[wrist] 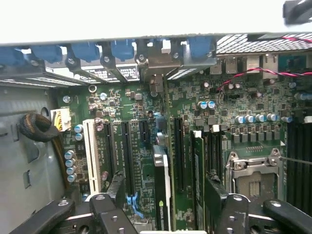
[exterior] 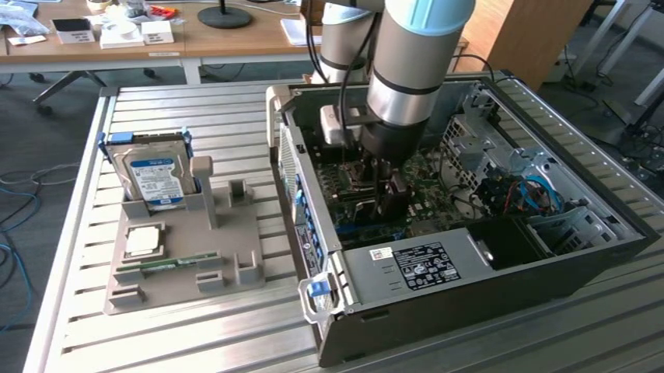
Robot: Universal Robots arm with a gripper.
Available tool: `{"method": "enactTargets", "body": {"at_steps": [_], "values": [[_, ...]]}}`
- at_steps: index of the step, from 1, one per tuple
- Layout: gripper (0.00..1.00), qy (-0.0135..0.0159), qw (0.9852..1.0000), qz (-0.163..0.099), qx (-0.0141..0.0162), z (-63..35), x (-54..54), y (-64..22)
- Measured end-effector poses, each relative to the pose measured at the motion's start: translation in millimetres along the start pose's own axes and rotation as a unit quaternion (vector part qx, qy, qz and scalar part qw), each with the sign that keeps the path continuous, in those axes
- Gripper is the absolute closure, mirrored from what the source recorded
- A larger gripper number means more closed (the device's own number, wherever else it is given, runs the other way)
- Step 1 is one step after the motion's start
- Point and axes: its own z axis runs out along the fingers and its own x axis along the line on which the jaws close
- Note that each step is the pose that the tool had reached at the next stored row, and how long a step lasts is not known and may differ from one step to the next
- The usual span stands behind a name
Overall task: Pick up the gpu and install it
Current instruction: 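Insert the gpu into the slot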
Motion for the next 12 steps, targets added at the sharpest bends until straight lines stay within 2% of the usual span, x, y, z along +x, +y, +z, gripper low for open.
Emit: {"method": "enactTargets", "body": {"at_steps": [9,12], "values": [[0.25,0.0000,1.0000,0.000,0.0000,-23.9,-1.6,-0.9],[0.25,-0.0002,1.0000,0.000,0.0001,-25.1,-1.7,-1.0]]}}
